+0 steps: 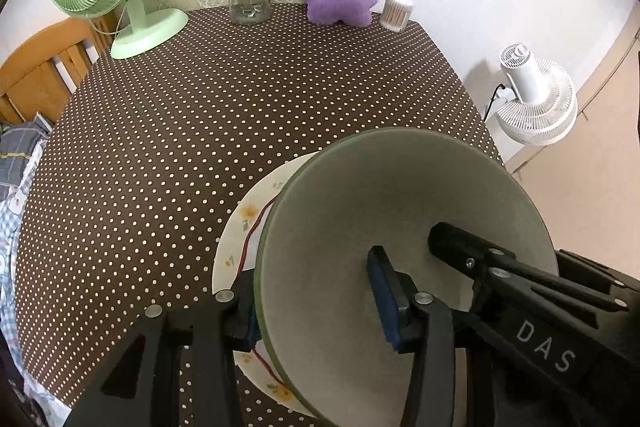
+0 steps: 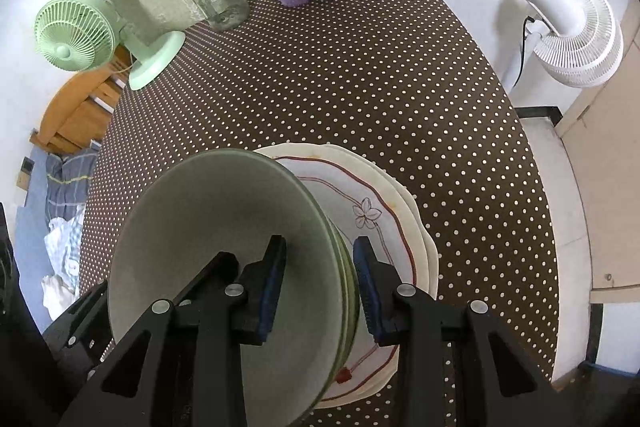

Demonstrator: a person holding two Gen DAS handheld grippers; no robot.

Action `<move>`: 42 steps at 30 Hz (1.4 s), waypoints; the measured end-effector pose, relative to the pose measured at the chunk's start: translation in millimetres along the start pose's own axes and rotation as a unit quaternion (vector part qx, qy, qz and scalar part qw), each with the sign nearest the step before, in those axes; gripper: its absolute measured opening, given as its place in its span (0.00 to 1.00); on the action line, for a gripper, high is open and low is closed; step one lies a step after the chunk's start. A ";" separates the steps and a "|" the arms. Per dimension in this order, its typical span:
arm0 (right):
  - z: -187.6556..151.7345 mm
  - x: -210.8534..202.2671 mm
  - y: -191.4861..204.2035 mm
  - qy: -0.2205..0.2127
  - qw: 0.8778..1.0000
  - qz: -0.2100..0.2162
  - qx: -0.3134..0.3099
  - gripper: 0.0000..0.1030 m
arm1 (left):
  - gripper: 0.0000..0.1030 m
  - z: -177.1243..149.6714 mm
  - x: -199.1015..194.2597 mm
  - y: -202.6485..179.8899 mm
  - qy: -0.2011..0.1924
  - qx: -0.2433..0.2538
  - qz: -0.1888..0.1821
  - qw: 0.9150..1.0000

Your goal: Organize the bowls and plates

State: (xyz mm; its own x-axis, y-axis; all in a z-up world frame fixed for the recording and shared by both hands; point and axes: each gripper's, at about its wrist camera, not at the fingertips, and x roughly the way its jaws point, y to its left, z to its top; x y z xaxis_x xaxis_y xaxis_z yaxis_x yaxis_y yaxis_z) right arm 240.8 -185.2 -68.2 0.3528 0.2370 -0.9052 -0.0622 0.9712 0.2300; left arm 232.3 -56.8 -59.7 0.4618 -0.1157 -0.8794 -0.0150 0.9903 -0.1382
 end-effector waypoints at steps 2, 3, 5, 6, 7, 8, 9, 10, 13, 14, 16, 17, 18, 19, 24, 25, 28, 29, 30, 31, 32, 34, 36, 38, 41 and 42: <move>-1.9 -3.9 0.7 -0.005 1.000 -0.003 -0.004 0.38 | 0.59 -1.5 -4.1 -0.1 -0.001 0.003 0.007 1.000; -2.9 -6.0 0.8 -0.009 1.000 -0.008 -0.005 0.38 | 0.69 -2.2 -6.8 1.0 -0.002 0.003 0.010 1.000; -5.0 -12.6 1.7 -0.020 1.000 -0.013 -0.008 0.39 | 0.78 -3.3 -13.9 4.0 -0.007 0.002 0.013 1.000; -6.3 -16.2 1.7 -0.025 0.999 -0.018 -0.008 0.45 | 0.80 -3.4 -17.2 5.3 -0.011 0.002 0.014 1.000; -7.3 -20.2 1.9 -0.033 0.999 -0.024 -0.007 0.55 | 0.81 -3.5 -20.8 6.7 -0.016 0.003 0.015 1.000; -8.5 -25.1 2.4 -0.044 0.999 -0.030 -0.005 0.59 | 0.83 -3.6 -24.8 7.9 -0.021 0.005 0.019 1.000; -10.0 -30.3 3.7 -0.054 0.998 -0.033 -0.004 0.66 | 0.84 -3.8 -28.5 8.6 -0.027 0.009 0.024 0.999; -11.2 -34.1 5.1 -0.062 0.997 -0.037 -0.004 0.71 | 0.84 -3.9 -31.7 9.1 -0.031 0.013 0.028 0.999; -15.1 -45.9 12.6 -0.081 0.995 -0.052 -0.006 0.71 | 0.84 -5.2 -44.0 14.6 -0.046 0.021 0.025 0.998; -16.4 -50.8 15.8 -0.088 0.994 -0.060 -0.006 0.71 | 0.84 -5.3 -49.3 17.2 -0.054 0.023 0.025 0.998; -20.5 -61.5 23.7 -0.108 0.992 -0.072 -0.007 0.71 | 0.84 -5.7 -61.8 24.1 -0.075 0.029 0.026 0.996; -23.3 -68.5 30.2 -0.122 0.989 -0.077 -0.010 0.71 | 0.84 -6.1 -68.3 28.1 -0.086 0.031 0.029 0.995; -25.4 -73.4 34.9 -0.131 0.988 -0.081 -0.011 0.71 | 0.84 -6.8 -75.3 33.0 -0.098 0.032 0.032 0.994; -27.9 -78.2 40.5 -0.139 0.987 -0.084 -0.011 0.71 | 0.84 -7.1 -81.2 38.1 -0.107 0.032 0.035 0.993; -46.5 -100.9 77.7 -0.182 0.979 -0.091 -0.014 0.71 | 0.88 -14.8 -110.3 68.3 -0.148 0.037 0.044 0.987; -51.1 -104.0 84.5 -0.189 0.977 -0.094 -0.015 0.71 | 0.88 -17.0 -115.0 73.9 -0.155 0.040 0.045 0.986; -67.1 -111.5 106.7 -0.220 0.971 -0.089 -0.020 0.76 | 0.89 -27.5 -129.5 93.5 -0.180 0.054 0.059 0.980; -74.3 -113.0 114.0 -0.232 0.969 -0.087 -0.020 0.77 | 0.89 -30.4 -132.6 98.2 -0.186 0.058 0.064 0.979; -78.8 -113.5 118.9 -0.235 0.968 -0.087 -0.020 0.77 | 0.90 -34.8 -136.8 105.0 -0.194 0.060 0.069 0.977; -82.8 -113.2 123.7 -0.237 0.968 -0.086 -0.020 0.77 | 0.90 -38.9 -140.1 111.3 -0.200 0.061 0.071 0.975; -89.9 -113.4 129.2 -0.241 0.967 -0.084 -0.020 0.77 | 0.93 -43.5 -143.5 117.9 -0.205 0.061 0.071 0.974; -99.3 -112.7 136.5 -0.247 0.965 -0.087 -0.019 0.77 | 0.94 -52.7 -147.7 129.6 -0.211 0.060 0.072 0.973; -112.1 -110.9 141.9 -0.251 0.964 -0.085 -0.018 0.78 | 0.95 -62.2 -149.6 139.7 -0.219 0.056 0.074 0.971; -122.1 -108.0 144.9 -0.255 0.963 -0.085 -0.019 0.79 | 0.96 -72.1 -148.2 147.0 -0.222 0.049 0.074 0.971; -135.6 -103.3 146.7 -0.259 0.962 -0.085 -0.025 0.80 | 0.96 -84.6 -144.5 151.4 -0.229 0.039 0.083 0.969; -140.2 -101.1 145.6 -0.258 0.962 -0.086 -0.028 0.80 | 0.96 -88.6 -143.7 152.1 -0.230 0.037 0.084 0.969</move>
State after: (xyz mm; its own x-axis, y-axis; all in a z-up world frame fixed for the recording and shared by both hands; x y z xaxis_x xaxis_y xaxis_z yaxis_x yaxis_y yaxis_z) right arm 65.2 -64.3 6.8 0.7780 0.0426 -0.6268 -0.0067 0.9982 0.0596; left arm 85.2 103.7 5.2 0.8050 0.0775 -0.5882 -0.0686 0.9969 0.0375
